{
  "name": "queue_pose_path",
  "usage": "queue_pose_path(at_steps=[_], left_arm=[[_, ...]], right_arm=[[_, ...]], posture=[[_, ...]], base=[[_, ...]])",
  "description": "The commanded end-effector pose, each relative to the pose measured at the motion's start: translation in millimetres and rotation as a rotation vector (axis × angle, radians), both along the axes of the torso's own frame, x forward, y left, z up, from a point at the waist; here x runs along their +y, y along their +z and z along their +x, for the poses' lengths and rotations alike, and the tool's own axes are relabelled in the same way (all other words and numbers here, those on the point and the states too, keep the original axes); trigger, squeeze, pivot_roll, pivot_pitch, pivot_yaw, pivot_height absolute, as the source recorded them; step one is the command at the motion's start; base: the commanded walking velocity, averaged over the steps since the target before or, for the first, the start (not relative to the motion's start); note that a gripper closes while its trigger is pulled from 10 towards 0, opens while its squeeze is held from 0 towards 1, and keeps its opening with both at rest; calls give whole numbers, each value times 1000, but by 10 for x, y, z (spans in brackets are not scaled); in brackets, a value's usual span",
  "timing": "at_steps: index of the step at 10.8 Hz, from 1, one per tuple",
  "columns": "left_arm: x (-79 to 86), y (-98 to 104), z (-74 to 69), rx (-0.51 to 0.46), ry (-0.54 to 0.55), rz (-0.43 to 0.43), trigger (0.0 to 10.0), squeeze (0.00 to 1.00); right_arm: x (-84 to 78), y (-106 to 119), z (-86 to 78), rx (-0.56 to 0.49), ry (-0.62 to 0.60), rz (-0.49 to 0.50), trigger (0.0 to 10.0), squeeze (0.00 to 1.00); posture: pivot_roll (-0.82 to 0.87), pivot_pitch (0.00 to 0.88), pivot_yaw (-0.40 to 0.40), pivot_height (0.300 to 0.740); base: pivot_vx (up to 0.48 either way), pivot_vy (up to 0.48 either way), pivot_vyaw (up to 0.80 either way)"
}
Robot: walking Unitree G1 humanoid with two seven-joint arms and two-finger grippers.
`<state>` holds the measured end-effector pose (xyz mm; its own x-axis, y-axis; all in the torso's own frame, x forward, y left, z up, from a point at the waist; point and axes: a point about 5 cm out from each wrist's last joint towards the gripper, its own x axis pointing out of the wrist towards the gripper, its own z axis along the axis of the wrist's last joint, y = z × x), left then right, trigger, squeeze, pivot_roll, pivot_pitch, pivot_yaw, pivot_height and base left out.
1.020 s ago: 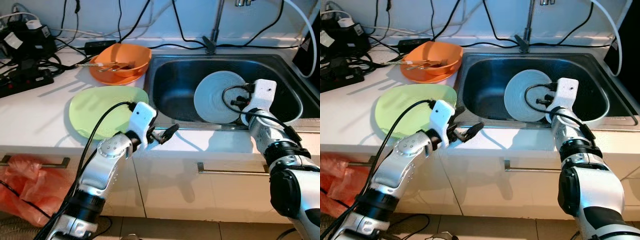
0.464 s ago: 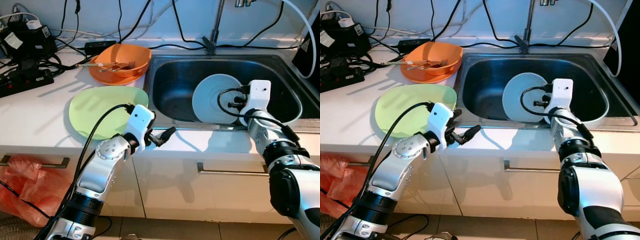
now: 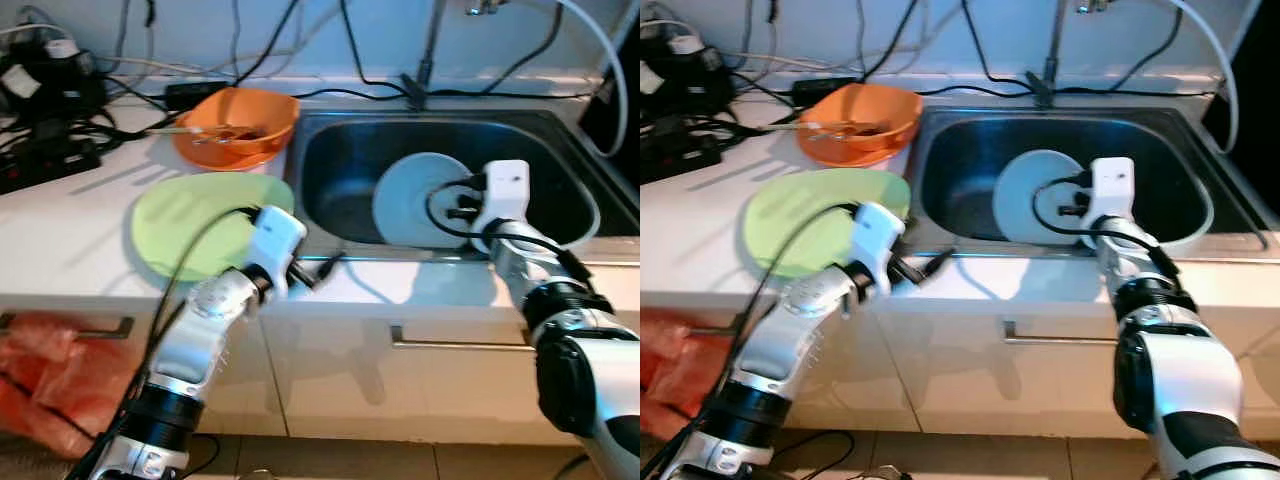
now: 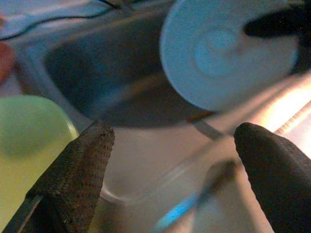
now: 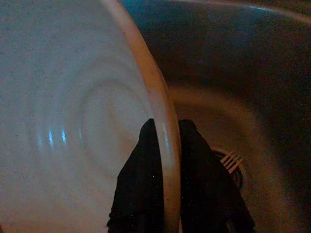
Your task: Kitchen organization
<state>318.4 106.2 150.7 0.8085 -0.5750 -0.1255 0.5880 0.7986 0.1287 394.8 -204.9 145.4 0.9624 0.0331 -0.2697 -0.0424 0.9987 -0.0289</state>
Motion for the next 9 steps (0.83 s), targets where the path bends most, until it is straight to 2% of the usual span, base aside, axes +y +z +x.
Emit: queue_pose_path(at_steps=[1,2,3,5,9], left_arm=[[42,139,43,-41,22,-25,10000,0],[61,185,63,-55,32,-43,10000,0],[63,246,80,-76,45,-72,10000,0],[28,270,79,-84,35,-81,10000,0],[13,259,69,-77,72,-133,10000,0]], right_arm=[[115,-266,-90,106,41,51,10000,267],[149,-238,-73,97,53,52,10000,592],[208,-230,-63,96,68,83,10000,1000],[252,-257,-72,99,84,97,10000,1000],[184,-308,-104,120,74,83,10000,1000]], posture=[[201,89,39,740],[199,93,39,740],[197,100,38,740],[193,106,39,740],[186,102,33,740]], base=[[0,0,0],[0,0,0],[0,0,0],[0,0,0],[0,0,0]])
